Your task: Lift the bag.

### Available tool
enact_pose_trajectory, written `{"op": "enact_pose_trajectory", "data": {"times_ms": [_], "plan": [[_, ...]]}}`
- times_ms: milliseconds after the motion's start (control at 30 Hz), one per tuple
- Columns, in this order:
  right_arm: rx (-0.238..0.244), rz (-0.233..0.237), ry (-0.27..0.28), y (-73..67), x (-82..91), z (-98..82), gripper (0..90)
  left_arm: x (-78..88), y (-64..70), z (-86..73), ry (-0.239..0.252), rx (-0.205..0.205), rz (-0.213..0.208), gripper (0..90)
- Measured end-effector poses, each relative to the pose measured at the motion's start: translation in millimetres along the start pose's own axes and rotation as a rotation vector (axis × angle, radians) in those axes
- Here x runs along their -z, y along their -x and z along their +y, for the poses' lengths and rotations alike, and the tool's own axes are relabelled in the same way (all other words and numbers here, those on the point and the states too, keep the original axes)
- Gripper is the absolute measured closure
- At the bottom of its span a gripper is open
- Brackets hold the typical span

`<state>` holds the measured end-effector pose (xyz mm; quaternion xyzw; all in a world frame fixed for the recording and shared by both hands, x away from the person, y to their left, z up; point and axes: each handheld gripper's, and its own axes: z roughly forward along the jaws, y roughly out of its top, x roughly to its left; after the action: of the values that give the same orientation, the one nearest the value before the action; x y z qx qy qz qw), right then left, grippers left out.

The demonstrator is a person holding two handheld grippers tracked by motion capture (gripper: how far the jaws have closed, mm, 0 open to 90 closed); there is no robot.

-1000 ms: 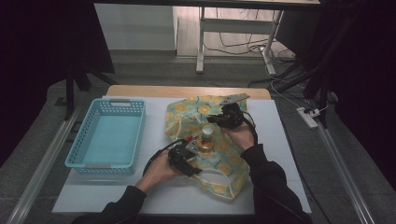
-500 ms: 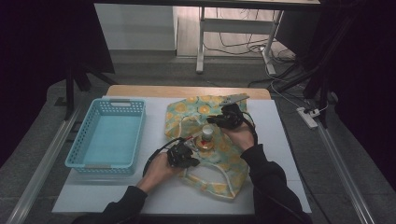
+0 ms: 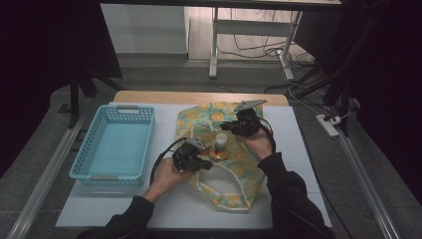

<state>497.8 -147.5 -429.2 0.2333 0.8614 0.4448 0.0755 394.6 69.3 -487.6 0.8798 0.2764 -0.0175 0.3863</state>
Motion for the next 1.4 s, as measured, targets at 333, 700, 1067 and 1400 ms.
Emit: {"op": "enact_pose_trajectory", "data": {"times_ms": [333, 700, 1067, 1400], "plan": [[0.022, 0.001, 0.01, -3.2, 11.7, 12.5, 90.0, 31.6, -4.5, 16.5, 0.097, 0.032, -0.05, 89.7], [0.042, 0.009, 0.027, -8.7, 25.9, 28.3, 90.0, 66.8, -3.4, 43.5, 0.151, 0.018, -0.036, 89.7], [0.054, 0.024, 0.044, -14.3, 37.2, 39.7, 90.0, 92.4, -8.0, 61.2, 0.203, 0.021, -0.046, 89.6], [0.07, 0.03, 0.069, -20.9, 47.5, 52.3, 90.0, 115.4, -9.6, 75.3, 0.235, 0.015, -0.019, 89.7]]}}
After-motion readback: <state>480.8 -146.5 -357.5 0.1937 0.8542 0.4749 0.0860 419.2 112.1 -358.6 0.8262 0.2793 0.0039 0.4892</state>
